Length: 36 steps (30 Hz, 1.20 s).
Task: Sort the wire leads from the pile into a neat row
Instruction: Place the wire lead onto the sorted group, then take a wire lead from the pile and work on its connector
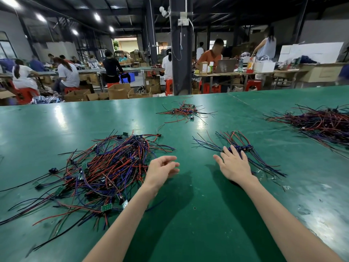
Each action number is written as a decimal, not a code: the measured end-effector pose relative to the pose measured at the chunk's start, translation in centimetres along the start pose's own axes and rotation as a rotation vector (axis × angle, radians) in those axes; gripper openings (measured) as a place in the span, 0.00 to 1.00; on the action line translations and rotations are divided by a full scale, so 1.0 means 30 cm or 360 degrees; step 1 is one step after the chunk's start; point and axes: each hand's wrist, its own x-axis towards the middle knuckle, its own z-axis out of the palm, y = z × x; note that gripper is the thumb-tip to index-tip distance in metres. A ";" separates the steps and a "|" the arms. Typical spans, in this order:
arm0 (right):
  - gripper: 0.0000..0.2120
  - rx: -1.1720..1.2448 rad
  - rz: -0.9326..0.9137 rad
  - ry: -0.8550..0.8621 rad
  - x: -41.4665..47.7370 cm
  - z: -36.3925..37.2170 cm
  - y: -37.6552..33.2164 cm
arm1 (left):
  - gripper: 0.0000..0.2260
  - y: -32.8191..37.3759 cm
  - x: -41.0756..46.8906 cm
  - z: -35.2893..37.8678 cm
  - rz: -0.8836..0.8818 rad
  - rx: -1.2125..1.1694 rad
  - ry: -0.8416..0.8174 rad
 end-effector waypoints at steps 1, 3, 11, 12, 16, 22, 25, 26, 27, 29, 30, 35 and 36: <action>0.29 -0.0009 -0.0003 0.0013 -0.003 0.000 0.000 | 0.10 0.008 0.006 -0.016 0.0155 0.0218 0.0103; 0.29 -0.0053 -0.0040 0.0082 -0.010 0.000 -0.011 | 0.11 0.020 0.018 -0.062 0.0507 0.0825 0.0349; 0.25 -0.0041 -0.0424 0.0201 -0.062 0.022 -0.142 | 0.13 0.012 0.045 -0.218 0.0260 0.2022 0.0858; 0.24 -0.0006 -0.0458 0.0178 -0.068 0.027 -0.155 | 0.12 0.008 0.046 -0.225 0.0287 0.1981 0.0867; 0.22 0.0122 -0.0552 0.0155 -0.087 0.031 -0.175 | 0.09 0.009 0.043 -0.233 0.0491 0.1793 0.0997; 0.18 0.0273 -0.0577 0.0300 -0.099 0.022 -0.181 | 0.07 0.067 0.020 -0.181 0.1159 0.1287 0.1036; 0.15 0.0362 -0.0610 0.0414 -0.107 0.019 -0.194 | 0.06 0.085 -0.006 -0.126 0.1456 0.1061 0.0942; 0.14 0.0409 -0.0629 0.0433 -0.111 0.015 -0.200 | 0.06 0.086 -0.015 -0.102 0.1505 0.1011 0.0888; 0.13 0.0507 -0.0649 0.0435 -0.117 0.010 -0.208 | 0.06 0.083 -0.025 -0.077 0.1534 0.0973 0.0817; 0.10 0.0938 -0.0654 0.0326 -0.135 -0.010 -0.230 | 0.06 0.072 -0.044 -0.026 0.1578 0.0962 0.0644; 0.08 0.1243 -0.0619 0.0197 -0.147 -0.025 -0.245 | 0.06 0.062 -0.052 -0.004 0.1595 0.0999 0.0555; 0.11 0.2455 -0.0280 -0.0359 -0.192 -0.079 -0.306 | 0.05 0.013 -0.066 0.037 0.1388 0.1177 0.0156; 0.12 0.2579 -0.0234 -0.0419 -0.195 -0.083 -0.307 | 0.05 0.008 -0.067 0.037 0.1333 0.1175 0.0109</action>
